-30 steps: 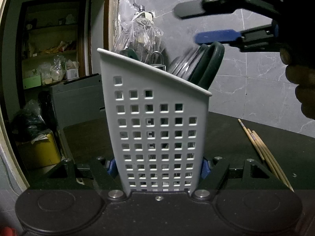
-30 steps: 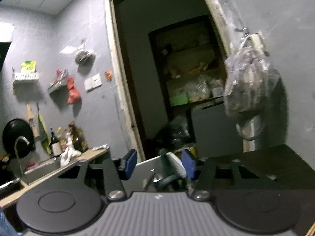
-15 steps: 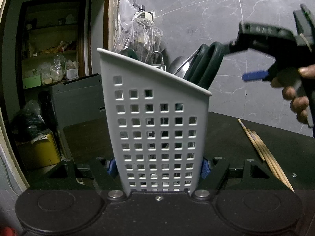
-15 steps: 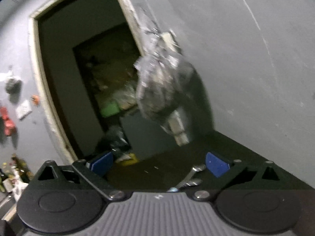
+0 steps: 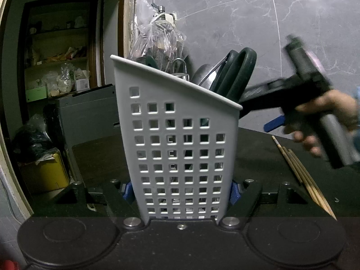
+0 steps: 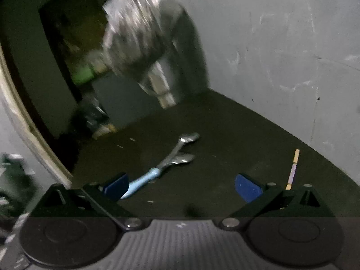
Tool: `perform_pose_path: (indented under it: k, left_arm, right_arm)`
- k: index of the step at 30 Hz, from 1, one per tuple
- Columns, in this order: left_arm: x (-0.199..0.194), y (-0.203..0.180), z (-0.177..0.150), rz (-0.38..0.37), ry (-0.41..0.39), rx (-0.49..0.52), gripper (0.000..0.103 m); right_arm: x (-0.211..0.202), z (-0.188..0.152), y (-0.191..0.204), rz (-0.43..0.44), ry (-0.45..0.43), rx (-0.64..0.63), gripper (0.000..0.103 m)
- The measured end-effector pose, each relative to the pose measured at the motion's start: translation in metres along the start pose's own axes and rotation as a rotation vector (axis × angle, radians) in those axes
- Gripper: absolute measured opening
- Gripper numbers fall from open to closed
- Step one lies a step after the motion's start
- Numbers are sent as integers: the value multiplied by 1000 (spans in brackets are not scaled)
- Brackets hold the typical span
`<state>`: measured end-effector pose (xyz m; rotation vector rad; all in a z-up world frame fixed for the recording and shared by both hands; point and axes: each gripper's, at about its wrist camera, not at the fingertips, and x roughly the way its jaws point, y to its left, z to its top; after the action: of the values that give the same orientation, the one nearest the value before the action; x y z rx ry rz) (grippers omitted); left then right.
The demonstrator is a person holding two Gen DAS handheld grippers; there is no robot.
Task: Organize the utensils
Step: 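Move the right tool back down over the two silver spoons, then close the right tool on the handle of a silver spoon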
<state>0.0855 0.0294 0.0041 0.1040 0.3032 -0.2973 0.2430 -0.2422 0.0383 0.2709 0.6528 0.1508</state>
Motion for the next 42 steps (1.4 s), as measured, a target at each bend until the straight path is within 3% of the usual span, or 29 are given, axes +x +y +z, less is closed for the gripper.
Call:
perform_pose_path:
  k: [4, 9, 24, 28, 31, 33, 42]
  left_arm:
    - [0, 0, 0, 0, 0, 1, 76]
    - [0, 0, 0, -1, -1, 1, 76]
    - [2, 1, 0, 1, 0, 1, 76]
    - [2, 1, 1, -2, 1, 0, 76]
    - [1, 2, 1, -3, 0, 0, 76]
    - [2, 2, 1, -5, -1, -1, 76]
    - [1, 5, 0, -7, -2, -3, 76]
  right_arm:
    - [43, 11, 9, -88, 63, -55, 103]
    - [81, 20, 15, -126, 108, -61, 103]
    - [129, 22, 47, -229, 95, -168, 103]
    - [125, 20, 47, -214, 90, -206, 103]
    - [113, 15, 35, -151, 98, -197, 96]
    - [100, 11, 28, -133, 98, -214, 87]
    - [49, -13, -2, -49, 113, -290, 62]
